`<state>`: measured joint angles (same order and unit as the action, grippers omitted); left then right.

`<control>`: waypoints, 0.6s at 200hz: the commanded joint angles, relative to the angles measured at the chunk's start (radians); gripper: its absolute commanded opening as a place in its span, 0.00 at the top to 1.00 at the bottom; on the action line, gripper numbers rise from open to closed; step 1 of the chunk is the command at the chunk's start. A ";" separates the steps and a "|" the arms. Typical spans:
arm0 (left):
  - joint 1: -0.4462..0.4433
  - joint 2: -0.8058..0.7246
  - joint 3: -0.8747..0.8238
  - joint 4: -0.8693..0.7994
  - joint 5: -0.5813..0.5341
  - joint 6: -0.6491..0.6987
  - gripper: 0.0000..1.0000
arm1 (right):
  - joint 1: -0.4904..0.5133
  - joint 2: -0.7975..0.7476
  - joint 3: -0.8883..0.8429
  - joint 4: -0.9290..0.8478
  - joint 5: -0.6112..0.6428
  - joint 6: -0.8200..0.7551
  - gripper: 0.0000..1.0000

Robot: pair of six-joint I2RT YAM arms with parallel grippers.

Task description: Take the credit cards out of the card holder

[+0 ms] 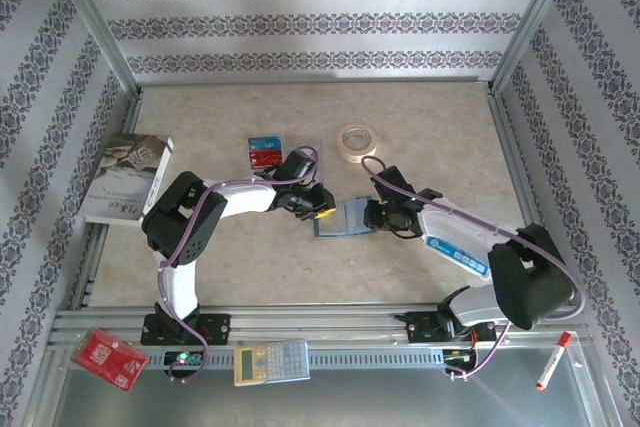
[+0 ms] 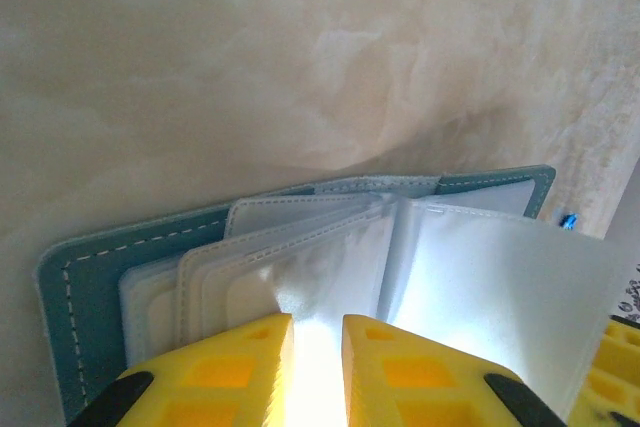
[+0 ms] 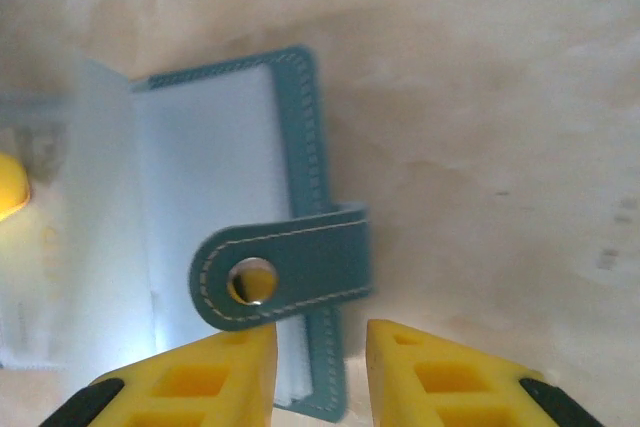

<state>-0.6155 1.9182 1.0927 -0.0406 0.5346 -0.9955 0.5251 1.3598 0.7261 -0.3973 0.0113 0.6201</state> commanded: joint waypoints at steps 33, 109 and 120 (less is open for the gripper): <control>-0.007 -0.007 0.057 -0.087 0.001 0.064 0.77 | -0.016 -0.232 -0.007 0.008 0.065 0.017 0.65; -0.005 -0.105 0.010 -0.078 -0.038 0.046 0.81 | -0.072 0.009 -0.009 0.341 -0.514 0.070 0.76; -0.006 -0.102 -0.011 -0.078 -0.040 0.036 0.82 | -0.071 0.066 0.006 0.341 -0.525 0.061 0.78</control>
<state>-0.6151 1.8431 1.1275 -0.0891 0.5190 -0.9508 0.4614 1.3273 0.7254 -0.1474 -0.3450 0.6693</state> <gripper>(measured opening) 0.189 0.239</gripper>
